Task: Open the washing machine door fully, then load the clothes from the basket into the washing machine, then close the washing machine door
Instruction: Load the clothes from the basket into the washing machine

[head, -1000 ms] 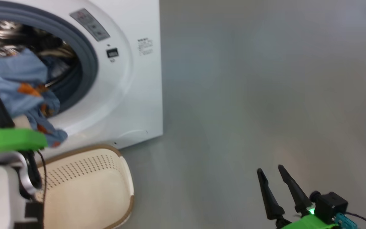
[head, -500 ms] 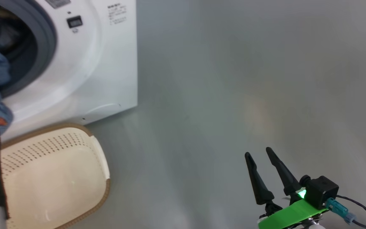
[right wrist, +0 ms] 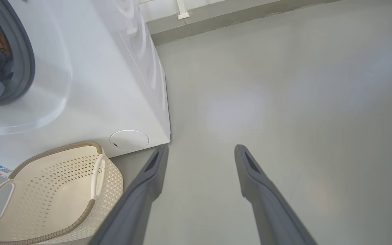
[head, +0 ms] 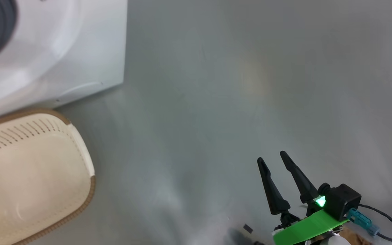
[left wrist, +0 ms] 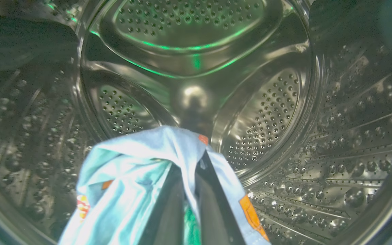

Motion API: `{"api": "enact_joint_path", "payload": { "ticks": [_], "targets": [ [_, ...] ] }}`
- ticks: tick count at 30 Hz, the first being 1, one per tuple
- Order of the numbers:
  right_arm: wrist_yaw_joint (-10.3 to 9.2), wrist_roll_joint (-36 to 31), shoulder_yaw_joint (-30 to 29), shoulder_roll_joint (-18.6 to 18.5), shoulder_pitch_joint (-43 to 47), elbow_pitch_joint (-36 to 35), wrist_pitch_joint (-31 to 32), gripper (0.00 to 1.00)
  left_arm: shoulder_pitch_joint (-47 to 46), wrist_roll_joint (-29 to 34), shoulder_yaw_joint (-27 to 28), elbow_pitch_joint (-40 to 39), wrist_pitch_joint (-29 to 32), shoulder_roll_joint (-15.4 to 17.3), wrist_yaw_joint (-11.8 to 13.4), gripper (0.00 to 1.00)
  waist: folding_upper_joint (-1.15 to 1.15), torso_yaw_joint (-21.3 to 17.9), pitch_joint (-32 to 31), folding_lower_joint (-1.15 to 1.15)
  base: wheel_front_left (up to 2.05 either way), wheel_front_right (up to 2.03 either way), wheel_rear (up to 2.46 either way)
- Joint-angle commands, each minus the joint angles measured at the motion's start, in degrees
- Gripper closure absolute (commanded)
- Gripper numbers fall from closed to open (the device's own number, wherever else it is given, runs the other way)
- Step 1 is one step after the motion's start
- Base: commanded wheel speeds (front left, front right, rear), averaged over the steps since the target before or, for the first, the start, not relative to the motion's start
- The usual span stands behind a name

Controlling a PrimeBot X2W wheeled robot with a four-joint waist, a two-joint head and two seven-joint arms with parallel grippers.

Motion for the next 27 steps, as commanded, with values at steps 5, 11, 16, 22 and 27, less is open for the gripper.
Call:
{"api": "enact_joint_path", "payload": {
  "ticks": [5,11,16,22,27],
  "targets": [
    [0.52,-0.18,1.46,-0.61,-0.80,-2.05,-0.27,0.00,-6.38,0.99,-0.27,1.04,-0.29,3.84,-0.90,1.00,0.00,-1.19,6.85,-0.01,0.00,0.00,0.00],
    [0.52,0.13,1.86,-0.41,-1.66,-2.49,-0.27,0.00,-11.67,1.09,-0.16,-0.38,-0.29,4.06,-1.03,1.00,0.00,-1.26,9.26,-0.01,0.00,0.00,0.00],
    [0.52,0.16,2.05,-0.29,-2.00,-2.07,-0.27,0.00,-11.07,2.51,-1.26,2.70,-0.29,3.43,-0.52,0.89,0.00,-0.75,9.10,-0.01,0.00,0.00,0.00],
    [0.52,0.23,1.70,-0.24,-2.05,-1.66,-0.27,0.00,-9.74,4.34,-2.98,6.67,-0.29,2.68,0.95,0.00,0.00,0.92,7.51,-0.01,0.00,0.00,0.00],
    [0.52,0.04,1.82,-0.24,-2.38,-1.33,-0.27,0.00,-8.58,5.47,-4.41,9.23,-0.29,1.23,2.94,0.00,0.00,2.80,5.33,-0.01,0.00,0.00,0.00]
  ]
}}
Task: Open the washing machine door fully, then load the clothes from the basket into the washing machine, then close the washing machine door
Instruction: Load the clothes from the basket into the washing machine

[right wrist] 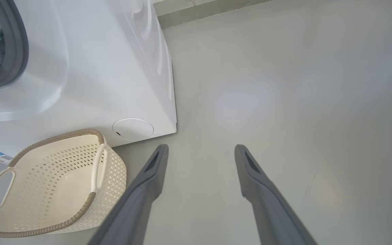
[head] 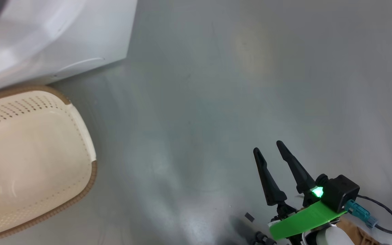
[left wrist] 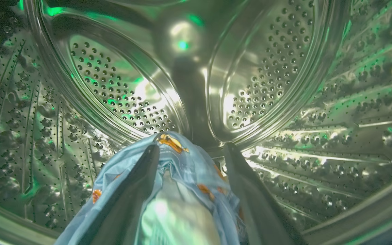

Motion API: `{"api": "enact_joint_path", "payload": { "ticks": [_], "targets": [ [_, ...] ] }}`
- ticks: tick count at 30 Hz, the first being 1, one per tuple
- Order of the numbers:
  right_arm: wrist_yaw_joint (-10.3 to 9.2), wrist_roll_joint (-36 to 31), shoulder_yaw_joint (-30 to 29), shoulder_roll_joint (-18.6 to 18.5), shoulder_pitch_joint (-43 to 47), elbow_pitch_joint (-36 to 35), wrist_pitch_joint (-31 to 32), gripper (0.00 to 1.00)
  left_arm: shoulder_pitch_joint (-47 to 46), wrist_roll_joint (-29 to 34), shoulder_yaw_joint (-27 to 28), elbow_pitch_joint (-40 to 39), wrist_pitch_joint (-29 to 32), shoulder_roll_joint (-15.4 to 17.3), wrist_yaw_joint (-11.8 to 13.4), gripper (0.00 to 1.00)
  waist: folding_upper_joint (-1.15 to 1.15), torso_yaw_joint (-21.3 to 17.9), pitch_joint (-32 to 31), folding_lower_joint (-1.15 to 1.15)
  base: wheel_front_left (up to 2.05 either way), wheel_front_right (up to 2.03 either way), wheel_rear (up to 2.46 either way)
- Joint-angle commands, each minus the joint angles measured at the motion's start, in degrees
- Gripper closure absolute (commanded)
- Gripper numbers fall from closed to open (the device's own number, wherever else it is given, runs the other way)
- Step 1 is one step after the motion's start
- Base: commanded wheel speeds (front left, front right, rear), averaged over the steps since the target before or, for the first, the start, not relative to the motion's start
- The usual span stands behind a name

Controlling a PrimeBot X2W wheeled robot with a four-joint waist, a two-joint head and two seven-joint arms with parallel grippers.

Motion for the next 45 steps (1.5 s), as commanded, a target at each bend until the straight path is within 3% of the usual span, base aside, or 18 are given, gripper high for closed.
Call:
{"api": "enact_joint_path", "payload": {
  "ticks": [1,8,17,33,45],
  "targets": [
    [0.52,-0.02,1.30,-0.68,0.20,-0.73,-0.27,0.00,1.67,0.98,-0.39,-0.41,-0.29,1.66,0.67,0.00,0.00,1.59,-2.03,0.00,0.00,0.00,0.00],
    [0.52,0.06,1.31,-1.34,0.09,0.11,-0.27,0.00,3.26,1.19,-1.29,2.40,-0.29,-0.48,3.57,0.00,0.00,4.19,-5.08,0.00,0.00,0.00,0.00],
    [0.52,-0.01,0.52,-1.54,0.52,0.60,-0.27,0.00,6.41,-0.08,-1.18,3.59,-0.29,-2.14,4.79,0.00,0.00,6.45,-7.64,0.00,0.00,0.00,0.00],
    [0.52,-0.47,-1.21,-2.54,-0.19,0.24,-0.27,0.00,15.88,-1.87,-3.78,-1.61,-0.29,-6.37,1.43,0.00,0.00,11.88,-9.26,0.00,0.00,0.00,0.00],
    [0.52,-1.18,-3.50,-2.87,-1.16,-1.09,-0.27,0.00,32.85,-4.05,-5.55,-20.24,-0.29,-10.29,-0.57,0.00,0.00,16.77,-8.45,0.00,0.00,0.00,0.00]
  ]
}}
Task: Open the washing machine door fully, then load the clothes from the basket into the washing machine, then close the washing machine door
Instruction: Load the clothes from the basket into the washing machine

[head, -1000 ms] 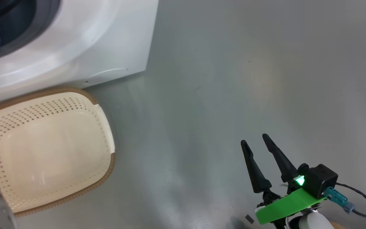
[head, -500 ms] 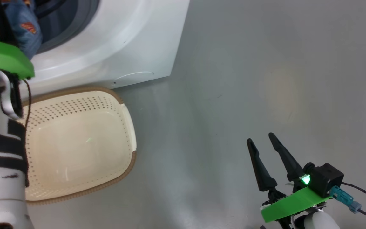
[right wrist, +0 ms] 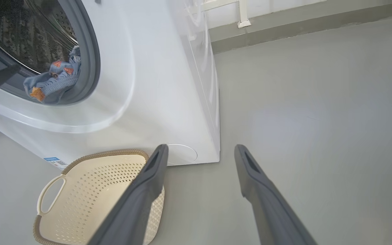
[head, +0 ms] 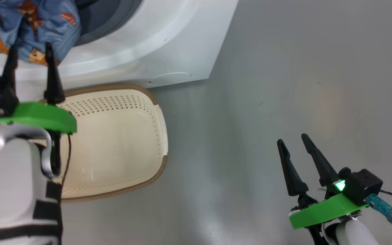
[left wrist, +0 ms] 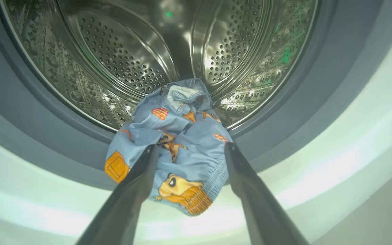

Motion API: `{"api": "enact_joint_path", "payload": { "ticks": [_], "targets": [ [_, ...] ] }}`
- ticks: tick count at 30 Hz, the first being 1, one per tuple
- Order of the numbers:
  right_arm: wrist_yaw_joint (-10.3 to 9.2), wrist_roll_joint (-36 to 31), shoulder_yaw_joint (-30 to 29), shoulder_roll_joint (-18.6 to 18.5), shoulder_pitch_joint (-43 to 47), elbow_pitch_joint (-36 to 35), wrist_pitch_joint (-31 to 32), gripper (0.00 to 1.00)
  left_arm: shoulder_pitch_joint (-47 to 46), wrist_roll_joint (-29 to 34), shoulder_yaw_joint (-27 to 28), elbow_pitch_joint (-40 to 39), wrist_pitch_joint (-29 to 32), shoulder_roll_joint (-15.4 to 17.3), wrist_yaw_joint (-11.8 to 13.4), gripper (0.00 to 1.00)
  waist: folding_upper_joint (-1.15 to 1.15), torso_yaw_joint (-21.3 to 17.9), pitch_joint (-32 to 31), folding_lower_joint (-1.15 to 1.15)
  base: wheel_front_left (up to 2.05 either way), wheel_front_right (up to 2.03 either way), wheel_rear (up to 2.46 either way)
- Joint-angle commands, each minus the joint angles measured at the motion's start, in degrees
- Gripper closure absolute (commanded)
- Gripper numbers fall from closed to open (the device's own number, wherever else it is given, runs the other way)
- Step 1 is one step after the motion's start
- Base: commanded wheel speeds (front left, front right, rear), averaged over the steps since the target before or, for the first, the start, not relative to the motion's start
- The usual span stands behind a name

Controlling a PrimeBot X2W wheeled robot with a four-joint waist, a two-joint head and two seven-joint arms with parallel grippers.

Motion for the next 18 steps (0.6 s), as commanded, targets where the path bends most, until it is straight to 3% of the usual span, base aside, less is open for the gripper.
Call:
{"api": "enact_joint_path", "payload": {
  "ticks": [1,11,18],
  "targets": [
    [0.52,-0.94,0.82,-0.33,-0.91,-1.61,-0.27,0.00,3.84,-0.22,0.60,-5.39,-0.30,1.16,0.10,0.00,0.00,1.33,0.63,0.00,0.00,0.00,0.00],
    [0.52,-1.21,-0.40,-1.05,-1.60,-2.10,-0.27,0.00,21.07,-1.33,-1.60,-24.67,2.33,-0.43,2.88,0.00,0.00,3.35,1.01,0.00,0.00,0.00,0.00],
    [0.52,-1.26,-0.68,-1.37,-1.47,-2.14,-0.27,0.00,29.28,-3.54,-2.71,-32.90,3.29,-0.89,4.91,0.00,0.00,3.68,0.15,0.00,0.00,0.00,0.00]
  ]
}}
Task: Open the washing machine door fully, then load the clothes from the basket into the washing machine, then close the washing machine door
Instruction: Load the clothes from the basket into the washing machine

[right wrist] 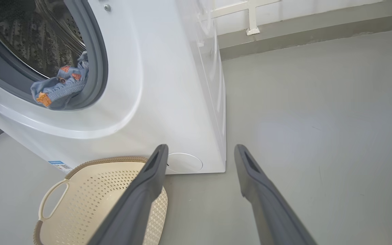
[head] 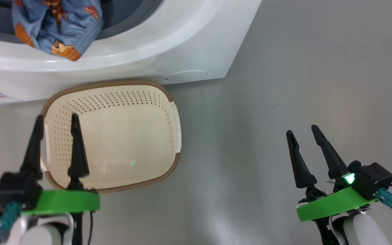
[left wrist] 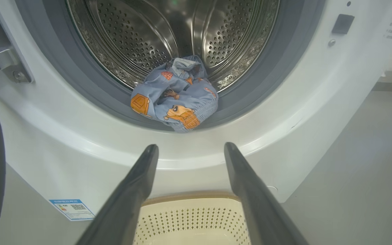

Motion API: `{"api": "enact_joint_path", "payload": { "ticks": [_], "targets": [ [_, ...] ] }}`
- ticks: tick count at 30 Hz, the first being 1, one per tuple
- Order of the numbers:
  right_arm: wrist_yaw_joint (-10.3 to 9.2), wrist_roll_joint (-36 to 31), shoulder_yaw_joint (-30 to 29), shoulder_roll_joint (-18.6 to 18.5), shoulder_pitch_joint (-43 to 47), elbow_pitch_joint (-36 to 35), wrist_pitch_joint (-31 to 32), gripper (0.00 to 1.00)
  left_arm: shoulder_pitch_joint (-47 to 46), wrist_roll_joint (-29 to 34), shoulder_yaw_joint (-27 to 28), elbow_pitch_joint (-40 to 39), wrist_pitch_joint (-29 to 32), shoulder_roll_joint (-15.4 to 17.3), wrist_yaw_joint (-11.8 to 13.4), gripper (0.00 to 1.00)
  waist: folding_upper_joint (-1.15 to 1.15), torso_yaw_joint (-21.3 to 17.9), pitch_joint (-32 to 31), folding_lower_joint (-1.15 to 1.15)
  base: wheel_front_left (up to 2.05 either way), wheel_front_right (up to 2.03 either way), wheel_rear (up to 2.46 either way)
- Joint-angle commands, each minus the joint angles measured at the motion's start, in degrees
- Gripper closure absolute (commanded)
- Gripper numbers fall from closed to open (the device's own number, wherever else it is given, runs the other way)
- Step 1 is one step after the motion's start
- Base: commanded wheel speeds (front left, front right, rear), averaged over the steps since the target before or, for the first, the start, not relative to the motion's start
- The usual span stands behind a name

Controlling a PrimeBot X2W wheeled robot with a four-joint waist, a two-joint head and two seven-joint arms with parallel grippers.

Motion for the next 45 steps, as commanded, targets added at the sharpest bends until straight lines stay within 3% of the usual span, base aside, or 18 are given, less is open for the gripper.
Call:
{"api": "enact_joint_path", "payload": {
  "ticks": [1,10,23,34,45],
  "targets": [
    [0.52,-0.86,1.04,-0.43,0.34,-1.36,-0.27,0.00,2.17,-0.29,1.21,-2.70,0.35,0.61,0.74,0.00,0.00,-0.01,-0.46,0.00,0.00,0.00,0.00],
    [0.52,-0.89,0.11,-0.57,0.90,-1.77,-0.27,0.00,9.66,-1.82,-0.35,-9.55,2.53,0.46,3.13,0.00,0.00,0.26,-0.83,0.00,0.00,0.00,0.00],
    [0.52,-0.82,0.91,-0.29,0.74,-1.63,-0.27,0.00,6.52,-1.20,0.74,-9.52,4.37,2.72,3.72,0.00,0.00,-1.21,-0.95,0.00,0.00,0.00,0.00],
    [0.52,-0.40,1.24,1.10,-0.37,-1.46,-0.27,0.00,-11.21,0.70,-0.80,1.80,12.40,9.14,0.23,0.00,0.00,-4.27,1.25,0.00,0.00,0.00,0.00],
    [0.52,-0.02,2.65,2.08,-0.80,-0.58,-0.27,0.00,-30.87,1.41,-1.60,20.03,25.28,12.63,-0.62,0.00,0.00,-7.72,1.24,0.00,0.00,0.00,0.00]
  ]
}}
